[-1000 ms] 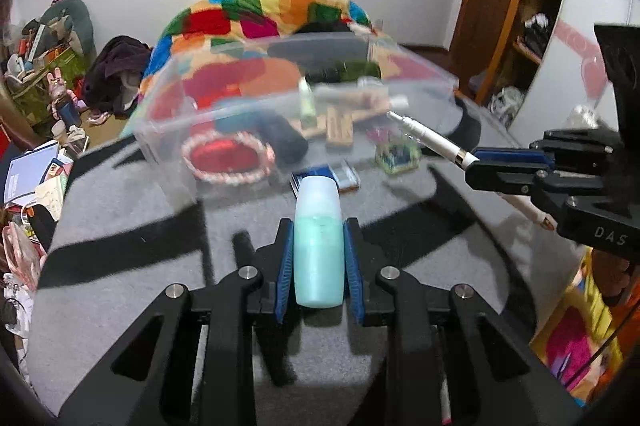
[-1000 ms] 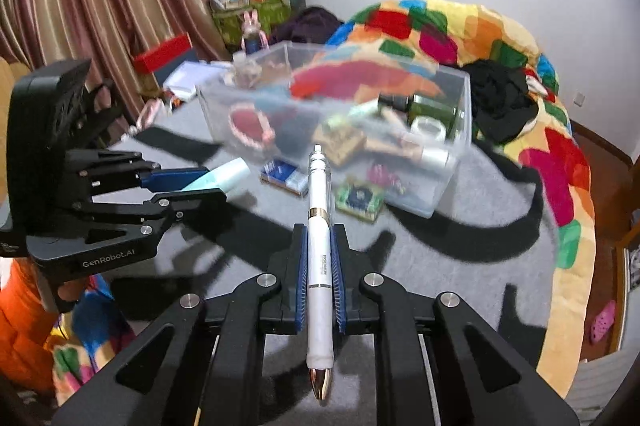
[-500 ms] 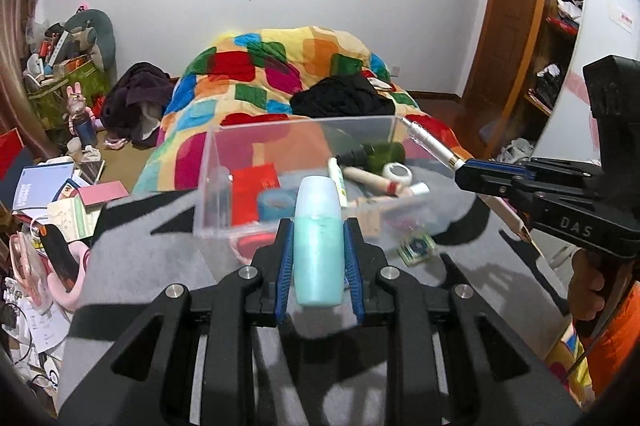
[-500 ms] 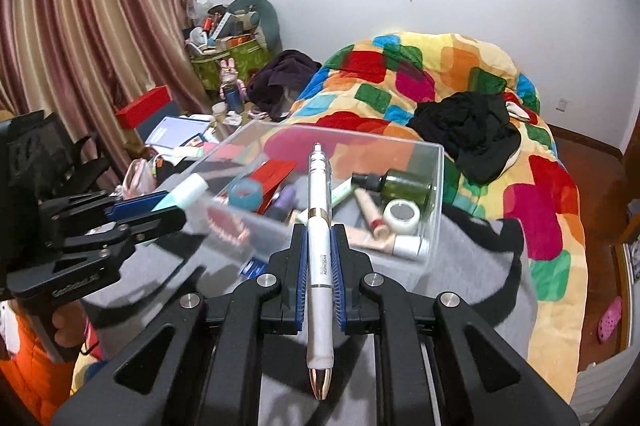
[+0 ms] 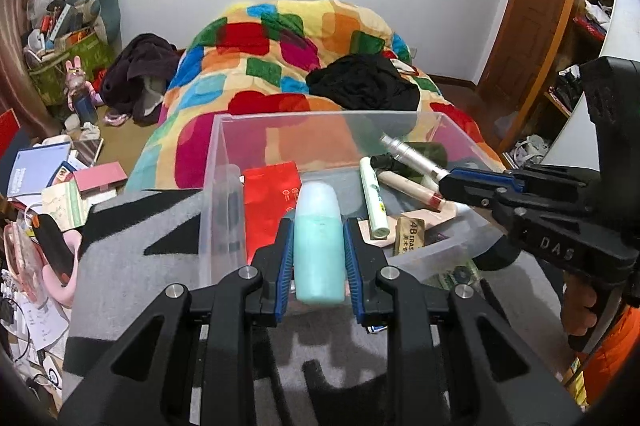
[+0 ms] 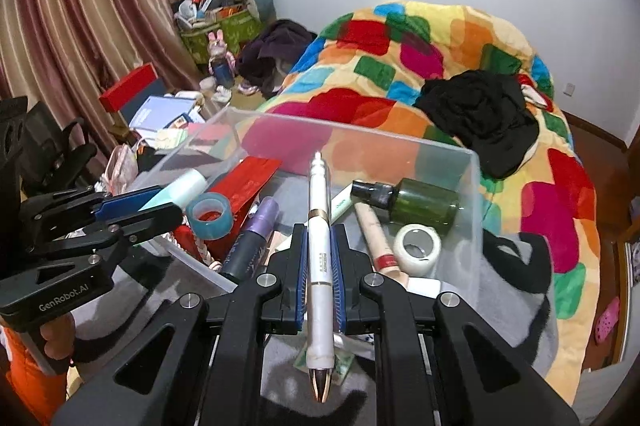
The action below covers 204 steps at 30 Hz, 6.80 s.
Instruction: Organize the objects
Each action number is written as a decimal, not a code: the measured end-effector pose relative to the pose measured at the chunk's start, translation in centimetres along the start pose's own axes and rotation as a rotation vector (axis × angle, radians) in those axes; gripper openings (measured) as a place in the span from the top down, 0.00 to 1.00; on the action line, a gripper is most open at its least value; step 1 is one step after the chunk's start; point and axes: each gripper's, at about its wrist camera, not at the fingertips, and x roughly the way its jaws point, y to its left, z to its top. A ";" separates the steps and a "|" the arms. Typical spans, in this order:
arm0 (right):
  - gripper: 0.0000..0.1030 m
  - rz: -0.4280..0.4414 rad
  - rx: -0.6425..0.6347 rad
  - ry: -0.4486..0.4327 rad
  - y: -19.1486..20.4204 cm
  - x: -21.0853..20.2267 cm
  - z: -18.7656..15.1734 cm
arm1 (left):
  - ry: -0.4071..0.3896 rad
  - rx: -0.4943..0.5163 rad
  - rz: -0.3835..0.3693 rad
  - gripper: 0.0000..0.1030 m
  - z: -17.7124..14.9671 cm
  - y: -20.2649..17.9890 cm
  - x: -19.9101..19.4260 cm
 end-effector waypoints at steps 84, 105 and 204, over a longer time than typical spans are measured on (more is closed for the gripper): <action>0.67 -0.027 0.040 0.069 0.1 -1.6 -8.2 | 0.065 -0.006 -0.094 0.52 -5.3 -3.2 -1.1; 0.67 -0.074 0.101 -0.112 0.0 -5.2 -3.0 | -0.075 0.000 -0.038 0.52 0.0 -2.3 -3.8; 0.07 -0.103 0.013 -0.292 3.9 -9.7 -7.5 | -0.250 0.027 0.046 0.02 -6.3 -2.8 -8.0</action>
